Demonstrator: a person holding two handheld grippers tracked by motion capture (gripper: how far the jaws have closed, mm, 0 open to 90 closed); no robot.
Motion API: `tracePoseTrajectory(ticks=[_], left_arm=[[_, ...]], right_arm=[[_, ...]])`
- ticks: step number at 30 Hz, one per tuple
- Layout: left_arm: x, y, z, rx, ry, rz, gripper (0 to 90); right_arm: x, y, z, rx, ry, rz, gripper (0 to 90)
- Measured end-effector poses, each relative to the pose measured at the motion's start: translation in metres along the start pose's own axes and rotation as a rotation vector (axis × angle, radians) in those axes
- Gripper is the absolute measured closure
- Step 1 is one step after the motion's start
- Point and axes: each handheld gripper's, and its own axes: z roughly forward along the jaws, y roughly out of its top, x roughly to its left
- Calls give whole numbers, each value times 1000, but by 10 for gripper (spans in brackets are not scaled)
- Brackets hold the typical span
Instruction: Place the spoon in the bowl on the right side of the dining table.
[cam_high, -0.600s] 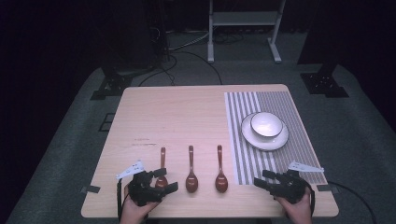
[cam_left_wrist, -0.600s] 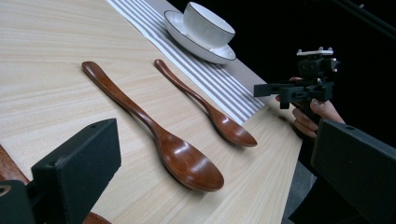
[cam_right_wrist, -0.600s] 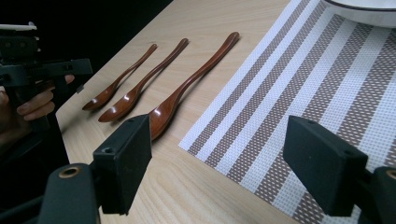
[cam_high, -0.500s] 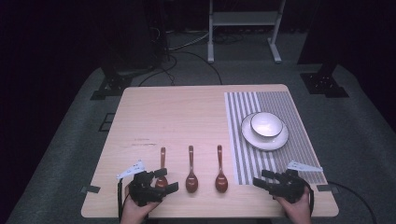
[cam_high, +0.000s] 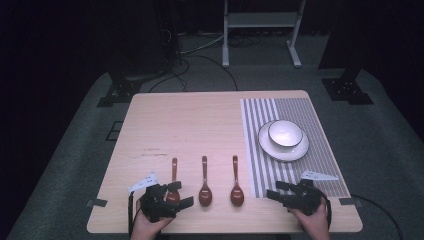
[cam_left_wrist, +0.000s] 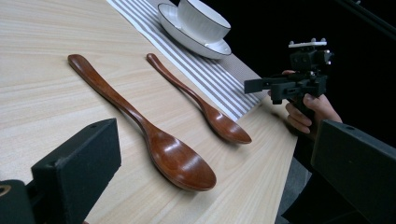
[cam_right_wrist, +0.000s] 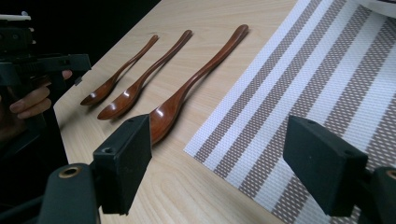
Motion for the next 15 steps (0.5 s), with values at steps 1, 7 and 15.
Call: tracePoseTrajectory(ticks=[1, 7, 15], left_arm=[[0, 0, 0, -1, -1, -1, 2], [1, 0, 0, -3, -9, -11, 2], [0, 1, 3, 1, -19, -14, 2]], right_arm=[[1, 1, 2, 7, 2, -4, 225], [5, 7, 9, 34, 2, -19, 225], [9, 18, 21, 50, 37, -19, 225]])
